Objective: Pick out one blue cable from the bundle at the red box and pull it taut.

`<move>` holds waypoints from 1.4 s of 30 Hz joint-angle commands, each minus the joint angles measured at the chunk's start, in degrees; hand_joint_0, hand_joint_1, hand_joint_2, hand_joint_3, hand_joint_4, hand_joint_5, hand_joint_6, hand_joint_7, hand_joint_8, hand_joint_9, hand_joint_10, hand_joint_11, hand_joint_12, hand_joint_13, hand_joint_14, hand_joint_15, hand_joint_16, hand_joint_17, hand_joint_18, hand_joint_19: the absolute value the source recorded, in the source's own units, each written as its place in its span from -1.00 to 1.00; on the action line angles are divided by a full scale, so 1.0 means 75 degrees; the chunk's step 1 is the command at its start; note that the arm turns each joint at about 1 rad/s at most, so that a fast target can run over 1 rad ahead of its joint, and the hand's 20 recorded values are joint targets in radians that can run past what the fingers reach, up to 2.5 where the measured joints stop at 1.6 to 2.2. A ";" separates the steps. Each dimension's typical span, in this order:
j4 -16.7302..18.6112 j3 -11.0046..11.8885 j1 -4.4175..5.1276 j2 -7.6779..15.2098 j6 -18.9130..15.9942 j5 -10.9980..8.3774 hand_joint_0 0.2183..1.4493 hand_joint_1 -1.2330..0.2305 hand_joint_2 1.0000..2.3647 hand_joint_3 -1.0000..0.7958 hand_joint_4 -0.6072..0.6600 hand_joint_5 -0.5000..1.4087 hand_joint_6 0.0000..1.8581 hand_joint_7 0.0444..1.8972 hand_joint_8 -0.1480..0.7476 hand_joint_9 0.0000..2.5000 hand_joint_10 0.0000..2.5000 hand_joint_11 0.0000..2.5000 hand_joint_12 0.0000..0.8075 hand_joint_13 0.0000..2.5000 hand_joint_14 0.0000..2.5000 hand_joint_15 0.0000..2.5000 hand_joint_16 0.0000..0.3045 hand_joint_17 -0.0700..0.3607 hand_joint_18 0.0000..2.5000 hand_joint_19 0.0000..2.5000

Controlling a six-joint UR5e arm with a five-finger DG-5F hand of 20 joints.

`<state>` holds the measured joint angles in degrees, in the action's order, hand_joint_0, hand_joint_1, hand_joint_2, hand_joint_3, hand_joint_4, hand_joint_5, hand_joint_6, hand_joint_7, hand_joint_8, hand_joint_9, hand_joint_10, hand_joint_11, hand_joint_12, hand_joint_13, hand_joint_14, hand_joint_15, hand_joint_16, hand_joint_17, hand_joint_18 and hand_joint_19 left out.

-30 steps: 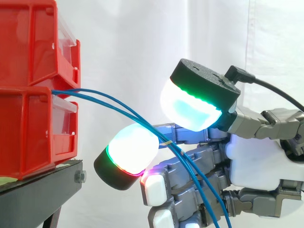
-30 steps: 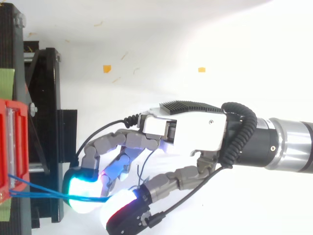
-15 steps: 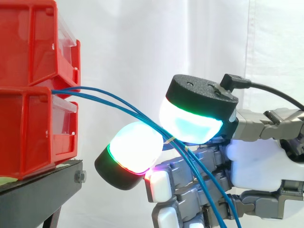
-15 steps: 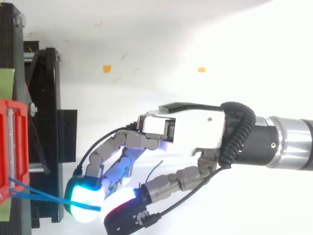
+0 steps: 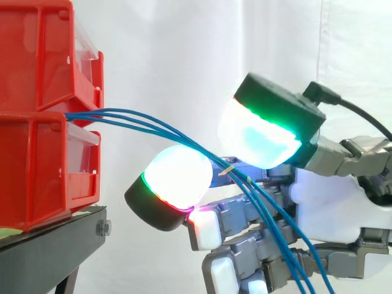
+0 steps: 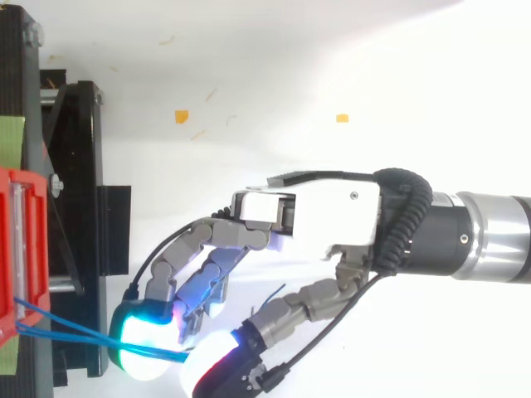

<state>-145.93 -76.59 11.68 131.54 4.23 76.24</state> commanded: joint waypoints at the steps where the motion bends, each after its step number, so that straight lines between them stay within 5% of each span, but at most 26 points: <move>1: -0.0160 0.0040 -0.0058 -0.0008 -0.0119 0.0100 -0.45 -0.21 -1.00 -0.44 0.10 -0.61 -0.03 -0.32 -0.15 -0.24 -0.98 -0.52 -0.12 -0.25 -0.98 -0.56 -0.62 -0.07 -0.26 -0.40; 8: -0.0184 0.0040 -0.0069 0.0004 -0.0130 0.0123 -0.46 -0.36 -1.00 -0.44 0.12 -0.59 -0.04 -0.28 -0.12 -0.18 -0.98 -0.51 -0.10 -0.21 -0.98 -0.57 -0.62 -0.06 -0.21 -0.42; 13: -0.0184 0.0040 -0.0093 0.0004 -0.0130 0.0147 -0.29 -0.46 -0.99 -0.35 -0.11 -0.58 -0.01 -0.26 -0.16 -0.15 -0.98 -0.50 -0.15 -0.19 -0.98 -0.57 -0.63 -0.09 -0.19 -0.43; 19: -0.0184 0.0040 -0.0116 -0.0008 -0.0130 0.0217 -0.29 -0.47 -0.97 -0.18 -0.16 -0.56 0.01 -0.23 -0.15 -0.11 -0.98 -0.50 -0.14 -0.18 -0.98 -0.56 -0.63 -0.09 -0.18 -0.42; 24: -0.0195 0.0087 -0.0140 0.0004 -0.0130 0.0241 -0.29 -0.43 -0.98 -0.23 -0.12 -0.56 0.01 -0.23 -0.15 -0.11 -0.98 -0.50 -0.13 -0.18 -0.98 -0.56 -0.62 -0.08 -0.18 -0.41; 36: -0.0770 0.0263 -0.0362 -0.0008 -0.0130 0.0651 -0.38 -0.22 -0.99 -0.37 0.05 -0.57 0.00 -0.20 -0.14 -0.13 -0.98 -0.49 -0.10 -0.19 -0.98 -0.54 -0.61 -0.06 -0.21 -0.38; 42: -0.1531 0.0474 -0.0538 -0.0008 -0.0177 0.0944 -0.40 -0.16 -0.99 -0.38 0.06 -0.57 0.00 -0.22 -0.13 -0.13 -0.98 -0.50 -0.09 -0.20 -0.98 -0.54 -0.61 -0.05 -0.22 -0.37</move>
<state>-154.52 -73.77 8.25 131.48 3.05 82.57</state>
